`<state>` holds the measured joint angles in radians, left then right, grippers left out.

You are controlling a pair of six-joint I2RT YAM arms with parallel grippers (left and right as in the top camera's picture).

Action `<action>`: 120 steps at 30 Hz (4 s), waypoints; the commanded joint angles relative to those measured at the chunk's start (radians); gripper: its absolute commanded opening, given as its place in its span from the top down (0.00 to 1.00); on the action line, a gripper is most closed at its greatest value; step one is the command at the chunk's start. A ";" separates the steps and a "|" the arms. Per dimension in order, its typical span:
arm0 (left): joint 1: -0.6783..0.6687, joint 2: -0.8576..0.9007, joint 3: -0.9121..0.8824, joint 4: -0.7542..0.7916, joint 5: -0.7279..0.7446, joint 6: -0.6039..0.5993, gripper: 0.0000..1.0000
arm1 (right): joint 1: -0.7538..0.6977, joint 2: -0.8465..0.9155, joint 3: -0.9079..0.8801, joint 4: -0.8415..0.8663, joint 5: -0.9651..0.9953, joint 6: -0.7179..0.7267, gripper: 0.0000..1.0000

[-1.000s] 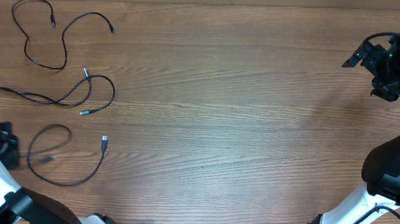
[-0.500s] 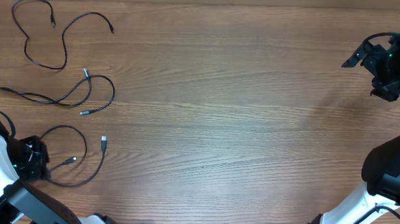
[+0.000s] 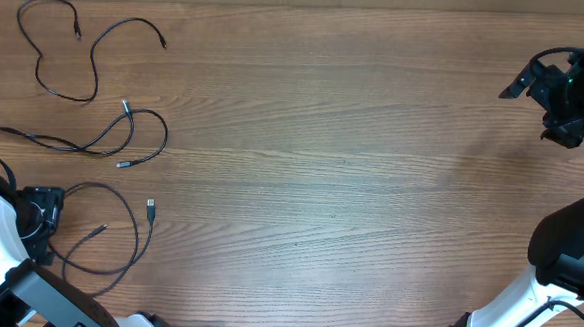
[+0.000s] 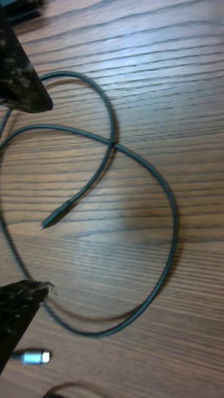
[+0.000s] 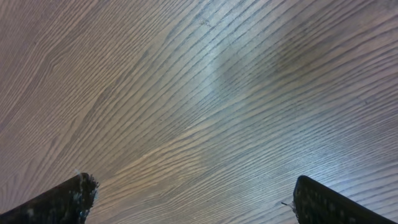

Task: Untangle cables

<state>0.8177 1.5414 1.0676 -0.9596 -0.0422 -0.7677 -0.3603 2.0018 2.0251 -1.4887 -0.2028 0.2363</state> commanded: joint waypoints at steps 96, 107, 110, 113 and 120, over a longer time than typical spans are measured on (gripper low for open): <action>0.227 0.401 0.441 0.169 -0.076 0.517 0.62 | -0.003 -0.025 0.016 0.002 -0.001 0.003 0.00; 0.227 0.401 0.340 0.221 0.076 0.629 0.41 | -0.003 -0.025 0.016 0.002 -0.001 0.003 0.00; 0.227 0.401 0.266 0.304 0.098 0.669 0.42 | -0.003 -0.025 0.016 0.002 -0.001 0.003 0.00; 0.228 0.401 0.208 0.380 0.099 0.702 0.39 | -0.003 -0.025 0.016 0.002 -0.001 0.003 0.00; 0.229 0.402 0.136 0.472 0.150 0.738 0.35 | -0.003 -0.025 0.016 0.002 -0.001 0.003 0.00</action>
<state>1.0416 1.9465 1.2343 -0.5098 0.0677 -0.0742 -0.3603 2.0018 2.0254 -1.4895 -0.2024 0.2356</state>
